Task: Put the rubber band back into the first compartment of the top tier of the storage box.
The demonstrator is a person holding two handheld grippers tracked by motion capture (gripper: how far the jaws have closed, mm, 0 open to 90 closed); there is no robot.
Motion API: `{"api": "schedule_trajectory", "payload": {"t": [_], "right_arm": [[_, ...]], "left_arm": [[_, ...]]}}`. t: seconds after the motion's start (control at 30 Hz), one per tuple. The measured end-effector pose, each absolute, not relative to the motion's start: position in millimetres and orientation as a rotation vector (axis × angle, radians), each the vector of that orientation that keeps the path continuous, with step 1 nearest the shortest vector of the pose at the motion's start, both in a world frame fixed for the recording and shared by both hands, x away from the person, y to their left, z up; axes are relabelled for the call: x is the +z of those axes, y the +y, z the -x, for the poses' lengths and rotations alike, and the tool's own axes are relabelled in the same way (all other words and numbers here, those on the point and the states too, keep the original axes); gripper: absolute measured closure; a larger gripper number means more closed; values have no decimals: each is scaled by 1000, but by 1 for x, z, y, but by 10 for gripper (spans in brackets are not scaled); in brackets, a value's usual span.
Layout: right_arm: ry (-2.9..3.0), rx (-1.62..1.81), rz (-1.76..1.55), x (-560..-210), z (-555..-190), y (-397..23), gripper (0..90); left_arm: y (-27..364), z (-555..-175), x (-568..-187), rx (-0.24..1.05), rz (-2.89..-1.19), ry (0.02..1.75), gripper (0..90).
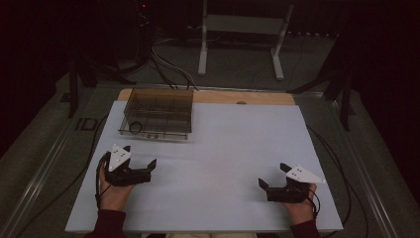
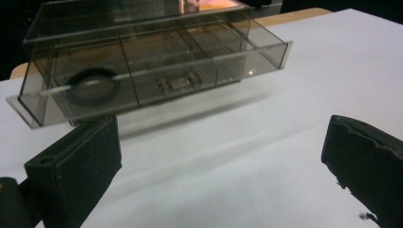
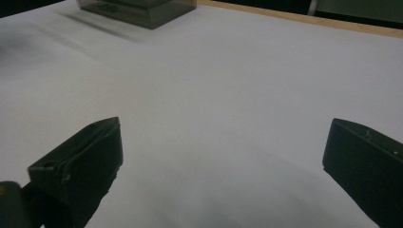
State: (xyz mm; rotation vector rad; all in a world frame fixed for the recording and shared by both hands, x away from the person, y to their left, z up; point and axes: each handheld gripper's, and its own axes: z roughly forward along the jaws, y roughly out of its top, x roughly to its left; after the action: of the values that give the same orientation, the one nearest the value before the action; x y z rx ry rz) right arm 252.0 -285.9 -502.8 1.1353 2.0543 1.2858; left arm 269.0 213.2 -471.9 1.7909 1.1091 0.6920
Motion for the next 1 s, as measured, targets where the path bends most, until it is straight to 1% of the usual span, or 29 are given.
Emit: {"api": "schedule_trajectory", "payload": {"t": [0.23, 0.73, 1.0], "right_arm": [[2051, 1298, -1136, -503, -252, -286, 0], [2035, 1332, -1134, -501, -252, -289, 0], [2030, 1338, -1144, -501, -254, -289, 0]], "left_arm": [[215, -260, -483, 688, -1774, 1105, 5], [217, -240, -494, 754, -1763, 1094, 6], [223, -235, -496, 765, -1746, 1110, 6]]}}
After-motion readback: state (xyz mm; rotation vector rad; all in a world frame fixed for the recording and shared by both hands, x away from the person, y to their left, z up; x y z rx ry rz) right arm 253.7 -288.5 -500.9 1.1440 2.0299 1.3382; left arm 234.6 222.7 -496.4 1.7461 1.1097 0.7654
